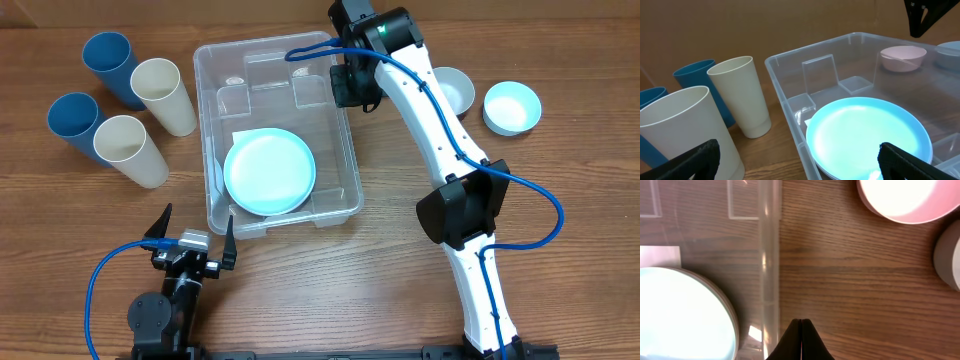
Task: Pack container
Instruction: 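Move the right gripper to the pink bowl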
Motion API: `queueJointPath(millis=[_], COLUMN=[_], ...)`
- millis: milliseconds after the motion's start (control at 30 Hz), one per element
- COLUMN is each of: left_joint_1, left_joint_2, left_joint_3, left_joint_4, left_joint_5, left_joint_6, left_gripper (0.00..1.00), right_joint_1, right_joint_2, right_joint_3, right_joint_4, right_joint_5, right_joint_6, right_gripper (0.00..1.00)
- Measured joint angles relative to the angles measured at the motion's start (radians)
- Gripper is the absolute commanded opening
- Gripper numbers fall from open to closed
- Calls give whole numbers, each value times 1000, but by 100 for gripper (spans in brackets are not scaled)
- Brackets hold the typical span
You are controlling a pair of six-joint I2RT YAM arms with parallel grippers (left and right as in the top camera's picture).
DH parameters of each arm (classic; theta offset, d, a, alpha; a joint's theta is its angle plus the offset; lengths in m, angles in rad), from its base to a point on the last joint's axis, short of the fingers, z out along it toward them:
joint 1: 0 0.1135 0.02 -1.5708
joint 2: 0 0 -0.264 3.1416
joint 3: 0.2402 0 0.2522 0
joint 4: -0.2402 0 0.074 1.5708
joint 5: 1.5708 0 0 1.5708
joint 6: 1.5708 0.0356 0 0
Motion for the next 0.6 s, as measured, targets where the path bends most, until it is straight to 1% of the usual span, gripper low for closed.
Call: queueJointPath(millis=[167,267,433,600], left_joint_1=[0,0,0,0], left_joint_2=[0,0,0,0], left_joint_3=[0,0,0,0], left_joint_4=[0,0,0,0], left_joint_5=[0,0,0,0], left_joint_6=[0,0,0,0], left_gripper=[100,100,100,100], right_joint_1=[-13,-13,-9,10], right_joint_2=[0,0,0,0], right_joint_3=[-60,-95,-97,-97], right_joint_4=[-46,-146,-151,-152], right_joint_5=[14,10,-158,-207], right_joint_6=[45,104,150,237], right_gripper=[4,4,4,4])
